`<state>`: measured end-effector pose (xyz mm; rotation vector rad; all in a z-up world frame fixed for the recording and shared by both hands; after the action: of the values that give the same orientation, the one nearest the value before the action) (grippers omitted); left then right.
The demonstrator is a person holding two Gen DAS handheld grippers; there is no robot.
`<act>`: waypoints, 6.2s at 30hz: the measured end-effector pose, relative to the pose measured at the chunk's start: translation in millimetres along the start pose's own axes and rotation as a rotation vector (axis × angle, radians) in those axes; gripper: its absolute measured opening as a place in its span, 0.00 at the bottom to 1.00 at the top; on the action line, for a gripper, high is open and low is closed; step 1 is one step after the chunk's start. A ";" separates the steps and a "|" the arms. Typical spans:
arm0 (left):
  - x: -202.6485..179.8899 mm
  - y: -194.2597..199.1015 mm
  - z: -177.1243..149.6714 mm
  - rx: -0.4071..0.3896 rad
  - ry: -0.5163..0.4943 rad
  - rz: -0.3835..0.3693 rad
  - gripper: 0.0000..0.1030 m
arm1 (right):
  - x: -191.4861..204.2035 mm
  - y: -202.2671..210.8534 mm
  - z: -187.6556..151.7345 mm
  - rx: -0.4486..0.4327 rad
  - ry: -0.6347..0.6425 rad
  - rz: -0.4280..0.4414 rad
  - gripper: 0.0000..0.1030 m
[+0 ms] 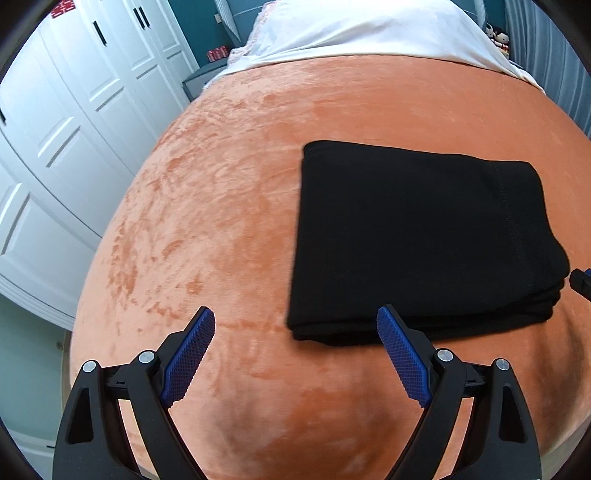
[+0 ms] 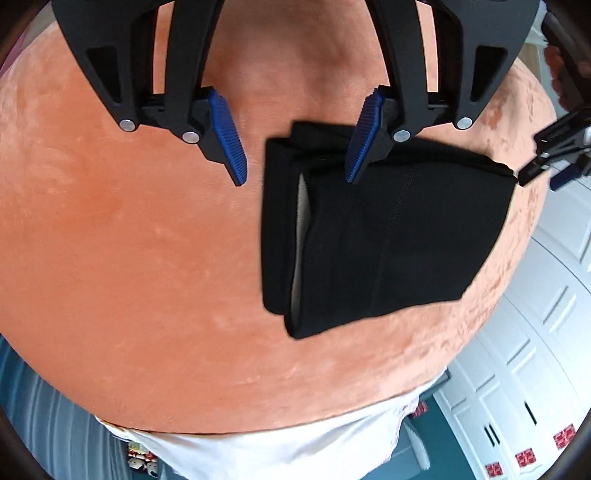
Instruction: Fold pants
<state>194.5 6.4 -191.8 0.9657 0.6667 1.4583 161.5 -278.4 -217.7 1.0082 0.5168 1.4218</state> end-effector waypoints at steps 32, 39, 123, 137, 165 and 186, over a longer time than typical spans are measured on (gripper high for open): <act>6.6 -82.3 28.2 0.262 0.351 -0.575 0.39 | 17.9 -59.7 5.2 0.157 -0.249 0.297 0.36; 16.9 -6.6 -25.1 0.275 0.314 -0.656 0.30 | 20.3 19.5 -41.4 0.188 -0.161 0.327 0.34; -4.6 56.6 -91.2 0.040 -0.031 -0.066 0.84 | 16.1 25.6 -94.9 0.150 0.020 -0.023 0.44; -30.9 50.1 -92.1 0.068 -0.090 -0.040 0.84 | -11.2 64.4 -86.5 0.073 -0.072 0.047 0.87; 35.3 23.3 -100.1 0.162 0.103 -0.152 0.85 | 53.8 60.0 -89.7 0.037 0.123 0.095 0.77; 11.5 44.0 -104.6 0.118 0.024 -0.144 0.85 | 38.9 10.5 -90.5 0.139 -0.040 0.087 0.27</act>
<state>82.7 25.8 -203.5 0.9718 0.8308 1.3165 87.2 -219.1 -245.6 1.1800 0.5536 1.4548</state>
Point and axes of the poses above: each gripper's, at about its wrist camera, not at the fingertips, and y roughly against the way its jaws point, x to its left, z to its top, the point moved 5 cm from there along -y, roughly the way its jaws point, and after that the axes turned 2 degrees about y, right-handed, at the moved point
